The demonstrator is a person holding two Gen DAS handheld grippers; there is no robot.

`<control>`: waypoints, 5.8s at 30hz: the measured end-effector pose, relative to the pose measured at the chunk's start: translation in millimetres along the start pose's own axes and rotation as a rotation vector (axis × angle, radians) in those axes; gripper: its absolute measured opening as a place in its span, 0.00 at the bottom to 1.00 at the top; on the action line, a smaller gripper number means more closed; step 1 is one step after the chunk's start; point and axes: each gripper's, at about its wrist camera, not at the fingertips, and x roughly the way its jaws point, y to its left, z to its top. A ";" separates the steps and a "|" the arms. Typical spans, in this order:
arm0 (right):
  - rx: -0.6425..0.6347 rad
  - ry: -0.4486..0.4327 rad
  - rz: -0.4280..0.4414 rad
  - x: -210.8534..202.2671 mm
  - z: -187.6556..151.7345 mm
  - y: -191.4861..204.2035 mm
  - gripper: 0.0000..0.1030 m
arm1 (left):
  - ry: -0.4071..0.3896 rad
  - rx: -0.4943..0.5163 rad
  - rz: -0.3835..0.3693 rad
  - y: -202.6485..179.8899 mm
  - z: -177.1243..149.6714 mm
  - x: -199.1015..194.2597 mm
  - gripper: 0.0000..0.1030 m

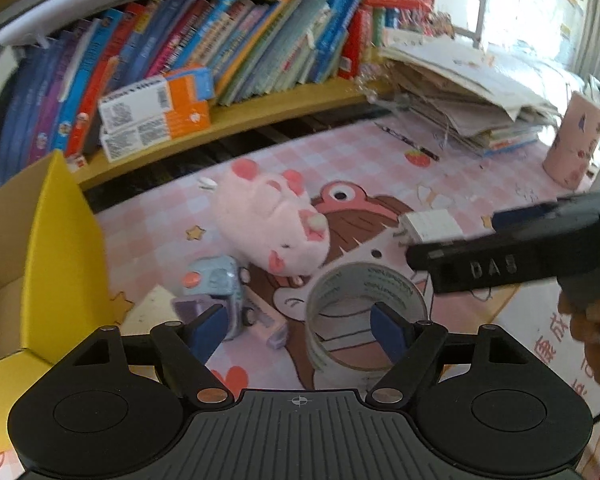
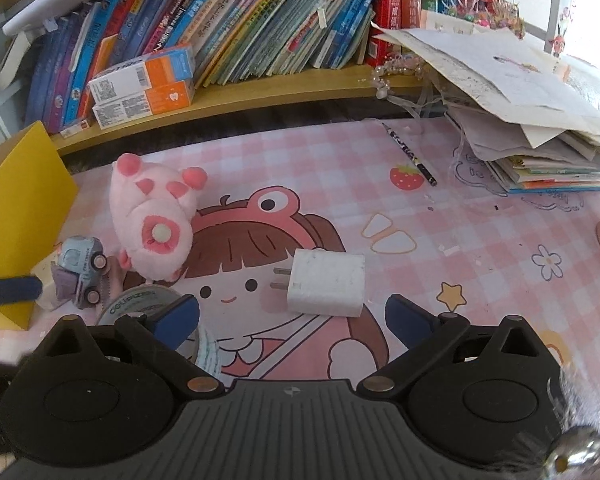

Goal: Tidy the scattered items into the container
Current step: 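Grasp the clear tape roll with the left tool while the right tool grasps the white charger, then lift the tape roll and white charger and carry both toward the yellow box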

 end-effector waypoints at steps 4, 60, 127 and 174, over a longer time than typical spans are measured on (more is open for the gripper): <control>0.022 0.004 -0.015 6.8 3.6 -4.1 0.98 | 0.041 0.014 -0.005 -0.6 -4.0 8.9 0.65; 0.021 0.076 0.075 -33.4 -32.3 21.6 0.49 | -0.033 -0.091 -0.001 28.2 -26.4 -57.4 0.07; -0.187 0.024 0.157 -106.2 -72.8 149.3 0.49 | -0.176 -0.213 0.041 101.2 -94.8 -163.8 0.07; -0.402 -0.018 0.240 -109.4 -39.9 230.7 0.49 | -0.306 -0.372 0.118 180.4 -102.1 -196.3 0.07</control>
